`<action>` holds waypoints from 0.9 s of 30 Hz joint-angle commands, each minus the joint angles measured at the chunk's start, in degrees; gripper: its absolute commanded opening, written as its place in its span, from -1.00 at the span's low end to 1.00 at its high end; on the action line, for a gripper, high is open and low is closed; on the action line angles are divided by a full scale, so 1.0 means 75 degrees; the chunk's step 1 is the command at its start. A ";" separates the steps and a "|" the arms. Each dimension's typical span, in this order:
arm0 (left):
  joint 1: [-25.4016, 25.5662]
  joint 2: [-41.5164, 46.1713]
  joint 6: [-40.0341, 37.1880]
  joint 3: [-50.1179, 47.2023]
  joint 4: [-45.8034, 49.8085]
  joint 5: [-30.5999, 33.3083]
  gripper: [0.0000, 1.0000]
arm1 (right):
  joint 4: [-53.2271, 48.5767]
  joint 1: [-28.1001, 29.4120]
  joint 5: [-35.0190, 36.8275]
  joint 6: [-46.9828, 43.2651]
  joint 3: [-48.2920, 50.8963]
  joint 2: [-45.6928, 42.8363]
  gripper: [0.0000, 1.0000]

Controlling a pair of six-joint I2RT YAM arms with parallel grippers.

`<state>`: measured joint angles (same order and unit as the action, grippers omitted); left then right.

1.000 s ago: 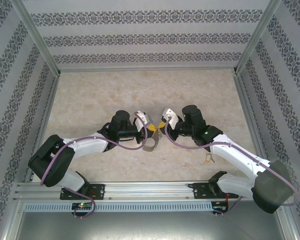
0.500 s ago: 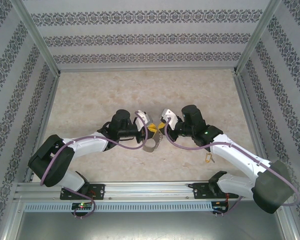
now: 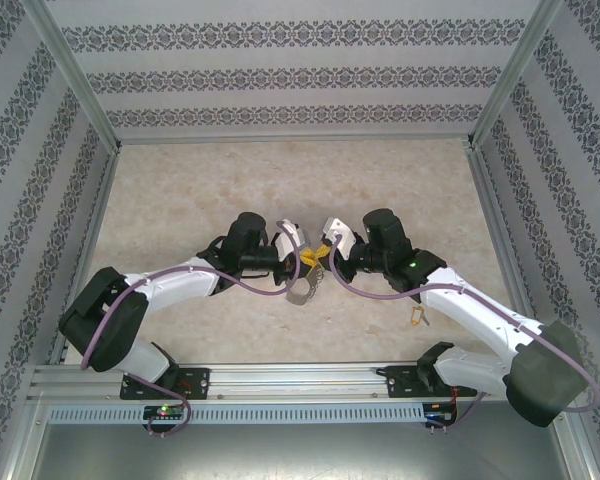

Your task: Put the keys on the keyring

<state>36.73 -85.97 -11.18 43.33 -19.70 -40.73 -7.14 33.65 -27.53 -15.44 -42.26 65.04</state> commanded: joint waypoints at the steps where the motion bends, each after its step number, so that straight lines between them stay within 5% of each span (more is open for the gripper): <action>1: 0.0013 -0.0111 -0.0252 0.0249 0.0239 -0.0240 -0.59 | 0.0056 0.0107 -0.0375 -0.0150 -0.0284 -0.0057 -1.00; 9: 0.0010 -0.0077 -0.0301 0.0286 0.0361 -0.0087 -1.00 | 0.0015 0.0107 -0.0265 -0.0113 -0.0214 -0.0152 -1.00; 17: 0.0017 0.0199 -0.0145 -0.0191 -0.0341 0.0266 -1.00 | -0.0030 -0.0105 0.0712 0.0349 0.0134 -0.0306 -1.00; 27: 0.0004 0.0119 0.0141 -0.0388 -0.0944 0.0137 -1.00 | 0.0252 -0.0198 0.0573 0.0576 0.0007 0.0009 -1.00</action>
<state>36.73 -85.86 -11.22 41.45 -23.27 -38.98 -7.07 33.10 -24.01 -12.16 -41.39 64.55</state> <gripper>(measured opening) 0.043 0.059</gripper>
